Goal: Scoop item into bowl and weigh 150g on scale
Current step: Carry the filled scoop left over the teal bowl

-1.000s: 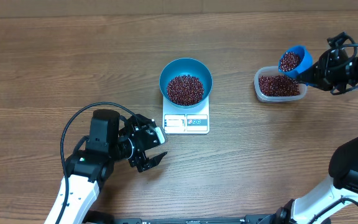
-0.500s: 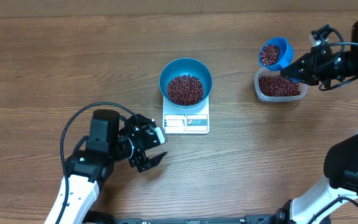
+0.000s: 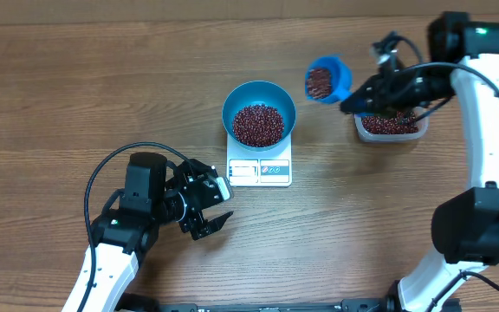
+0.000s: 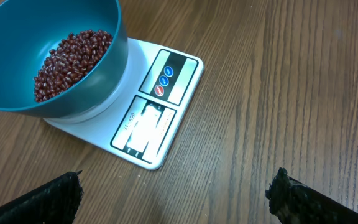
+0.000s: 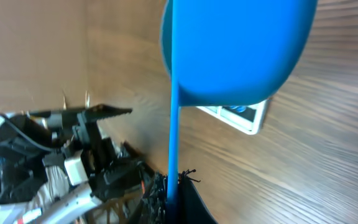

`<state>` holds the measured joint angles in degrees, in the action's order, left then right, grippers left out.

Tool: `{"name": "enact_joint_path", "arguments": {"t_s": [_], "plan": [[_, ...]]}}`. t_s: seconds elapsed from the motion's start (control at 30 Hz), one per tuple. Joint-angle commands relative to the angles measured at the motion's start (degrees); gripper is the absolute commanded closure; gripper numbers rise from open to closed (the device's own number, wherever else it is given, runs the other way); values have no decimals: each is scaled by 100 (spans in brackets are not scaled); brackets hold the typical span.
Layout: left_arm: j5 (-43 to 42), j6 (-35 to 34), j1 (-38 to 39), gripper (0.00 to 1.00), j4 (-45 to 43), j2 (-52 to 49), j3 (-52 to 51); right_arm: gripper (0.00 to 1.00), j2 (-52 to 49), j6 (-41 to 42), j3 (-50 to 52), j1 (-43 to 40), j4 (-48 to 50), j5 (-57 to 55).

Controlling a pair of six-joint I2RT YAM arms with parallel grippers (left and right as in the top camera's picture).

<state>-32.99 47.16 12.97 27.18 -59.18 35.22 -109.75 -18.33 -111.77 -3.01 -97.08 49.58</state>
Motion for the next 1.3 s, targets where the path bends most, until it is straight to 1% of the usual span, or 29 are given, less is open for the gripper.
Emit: {"name": "enact_joint_path", "arguments": {"t_s": [0.0, 0.17, 0.3, 0.6, 0.83, 0.97, 1.27], "plan": [[-92, 107, -22, 0, 0, -44, -24, 96, 203, -118, -175, 348, 72, 223], [-92, 107, -22, 1, 0, -44, -24, 96, 203, 131, -173, 881, 317, 120], [-92, 107, -22, 1, 0, -44, -26, 96, 203, 654, -173, 1261, 669, -319], [-92, 107, -22, 0, 0, -44, -24, 96, 203, 1843, -173, 2006, 1224, -2153], [-92, 107, -22, 0, 0, -44, -24, 96, 203, 2024, -173, 2227, 1471, -2374], [-92, 107, -22, 1, 0, -44, -24, 96, 201, 2310, -173, 2247, 1456, -2804], [-92, 107, -22, 1, 0, -44, -24, 96, 203, 2437, -173, 2264, 1541, -3008]]}}
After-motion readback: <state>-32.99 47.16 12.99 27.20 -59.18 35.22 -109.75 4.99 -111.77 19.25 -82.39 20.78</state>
